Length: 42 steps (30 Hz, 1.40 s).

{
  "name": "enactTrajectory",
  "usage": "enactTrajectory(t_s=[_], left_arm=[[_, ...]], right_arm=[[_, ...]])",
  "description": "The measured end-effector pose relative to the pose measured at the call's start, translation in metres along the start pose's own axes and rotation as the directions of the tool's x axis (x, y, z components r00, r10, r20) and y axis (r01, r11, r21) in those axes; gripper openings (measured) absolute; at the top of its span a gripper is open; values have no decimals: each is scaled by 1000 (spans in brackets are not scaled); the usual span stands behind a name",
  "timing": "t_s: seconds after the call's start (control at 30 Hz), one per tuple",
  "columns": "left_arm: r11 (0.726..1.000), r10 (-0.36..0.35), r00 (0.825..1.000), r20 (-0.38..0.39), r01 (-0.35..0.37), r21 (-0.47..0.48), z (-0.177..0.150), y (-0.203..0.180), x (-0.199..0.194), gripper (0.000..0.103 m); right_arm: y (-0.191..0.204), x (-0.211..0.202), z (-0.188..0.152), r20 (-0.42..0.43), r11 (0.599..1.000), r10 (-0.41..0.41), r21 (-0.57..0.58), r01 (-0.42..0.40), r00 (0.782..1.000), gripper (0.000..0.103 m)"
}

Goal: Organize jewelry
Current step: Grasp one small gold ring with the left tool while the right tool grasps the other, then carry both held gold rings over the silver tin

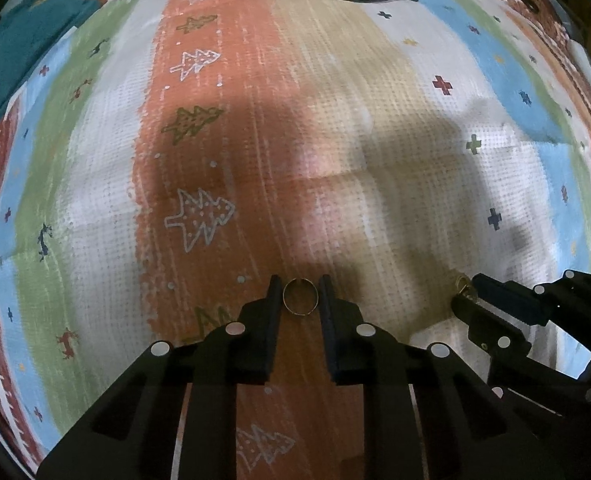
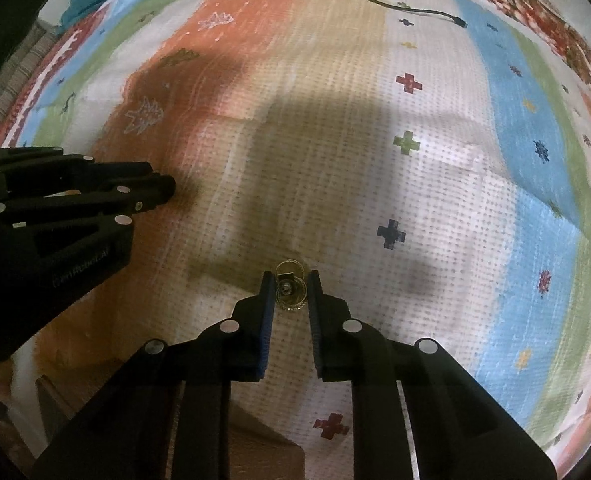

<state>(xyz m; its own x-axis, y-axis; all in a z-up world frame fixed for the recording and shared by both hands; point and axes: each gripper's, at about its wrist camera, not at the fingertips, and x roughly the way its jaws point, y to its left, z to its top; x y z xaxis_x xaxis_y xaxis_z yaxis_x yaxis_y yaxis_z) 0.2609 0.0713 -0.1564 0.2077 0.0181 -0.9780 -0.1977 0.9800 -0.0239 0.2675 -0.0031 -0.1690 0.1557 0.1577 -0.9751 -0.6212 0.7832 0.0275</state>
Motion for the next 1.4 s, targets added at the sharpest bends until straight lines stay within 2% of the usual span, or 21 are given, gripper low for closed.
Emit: enactTrajectory(t_s=[0.23,0.37,0.57,0.8,1.13,1.4], left_arm=[[1000,-9,999,31,9,-7,-6,2,-17,18],[1000,19,998,53,-19,11,-12,3,-27,18],[1000,13,997,74,-14,16,-18,1,-40,18],[999,20,996,90,-22,23,-24,-5,-50,18],[999,-25,992,127,22,27,-34,-13,-69,18],[998,-61,982,180,57,26,-49,-16,-97,18]], right_arm=[[-2,-15,-4,28,1000,8,4,-8,1000,17],[-9,-24,-6,45,1000,17,20,-17,999,17],[-16,-37,-14,66,999,17,33,-19,998,17],[-8,-50,-21,103,1000,6,16,-8,995,17],[-11,-68,-33,134,1000,-1,29,-3,991,17],[-8,-87,-47,169,999,13,35,-19,985,17]])
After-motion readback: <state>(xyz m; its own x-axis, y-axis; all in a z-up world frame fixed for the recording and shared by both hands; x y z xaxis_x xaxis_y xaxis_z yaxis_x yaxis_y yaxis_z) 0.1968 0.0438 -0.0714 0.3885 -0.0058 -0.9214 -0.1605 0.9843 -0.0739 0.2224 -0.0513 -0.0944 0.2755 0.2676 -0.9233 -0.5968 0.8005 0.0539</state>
